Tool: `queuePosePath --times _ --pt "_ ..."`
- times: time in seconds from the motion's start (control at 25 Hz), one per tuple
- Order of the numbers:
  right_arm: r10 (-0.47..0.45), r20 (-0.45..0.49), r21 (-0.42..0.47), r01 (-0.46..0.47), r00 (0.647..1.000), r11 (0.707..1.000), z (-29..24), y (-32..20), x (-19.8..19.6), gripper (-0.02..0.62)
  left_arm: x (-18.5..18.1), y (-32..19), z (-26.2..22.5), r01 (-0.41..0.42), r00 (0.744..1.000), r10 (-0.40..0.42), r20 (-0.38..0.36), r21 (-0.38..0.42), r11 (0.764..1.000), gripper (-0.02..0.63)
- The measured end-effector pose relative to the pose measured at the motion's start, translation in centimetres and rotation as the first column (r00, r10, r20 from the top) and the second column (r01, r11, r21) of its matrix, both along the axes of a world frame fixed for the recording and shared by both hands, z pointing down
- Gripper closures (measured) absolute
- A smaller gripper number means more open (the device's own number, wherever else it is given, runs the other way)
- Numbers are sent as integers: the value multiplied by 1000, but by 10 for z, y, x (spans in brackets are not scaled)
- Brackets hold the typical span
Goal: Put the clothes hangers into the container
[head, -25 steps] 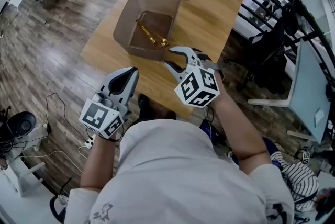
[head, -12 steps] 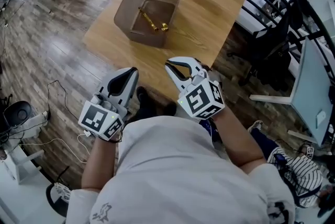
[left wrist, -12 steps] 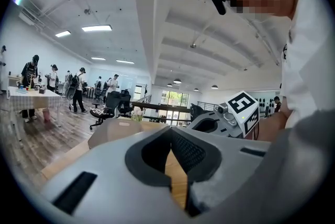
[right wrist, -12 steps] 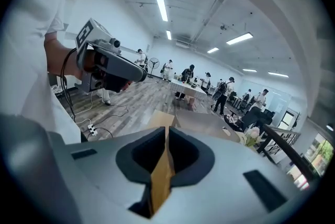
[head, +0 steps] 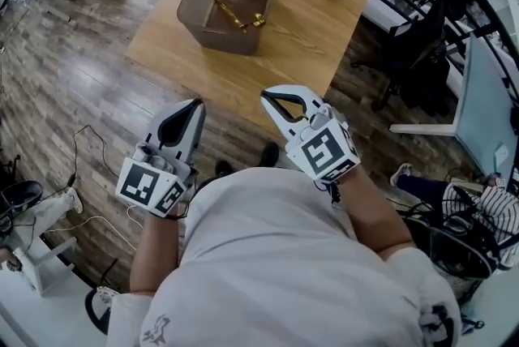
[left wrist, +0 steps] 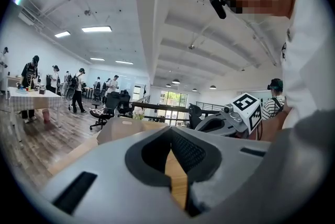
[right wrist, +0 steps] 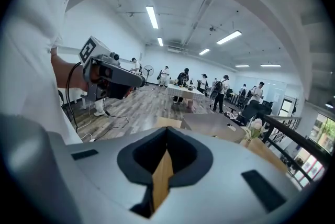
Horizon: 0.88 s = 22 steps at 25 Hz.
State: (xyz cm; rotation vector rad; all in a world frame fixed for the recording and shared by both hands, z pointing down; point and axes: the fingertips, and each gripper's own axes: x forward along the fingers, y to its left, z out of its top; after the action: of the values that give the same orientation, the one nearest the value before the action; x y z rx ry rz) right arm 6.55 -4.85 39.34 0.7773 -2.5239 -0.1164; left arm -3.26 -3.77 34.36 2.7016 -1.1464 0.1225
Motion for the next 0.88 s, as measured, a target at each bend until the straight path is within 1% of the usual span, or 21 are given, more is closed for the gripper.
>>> queuePosePath --times 0.12,0.44,0.72,0.88 --pt "26 23 -3 -26 999 1000 -6 13 -15 591 -18 10 -1 -25 1000 25 -6 2 1000 600" --pt "108 79 24 -110 991 994 -24 42 -55 591 -75 38 -5 -79 997 79 -20 13 997 600" --pt "173 86 17 -175 981 984 -26 71 -81 591 -111 57 -6 -135 990 136 -30 15 991 600" --pt "220 88 12 -222 971 975 -21 85 -92 591 -131 63 4 -168 985 169 -41 8 986 600"
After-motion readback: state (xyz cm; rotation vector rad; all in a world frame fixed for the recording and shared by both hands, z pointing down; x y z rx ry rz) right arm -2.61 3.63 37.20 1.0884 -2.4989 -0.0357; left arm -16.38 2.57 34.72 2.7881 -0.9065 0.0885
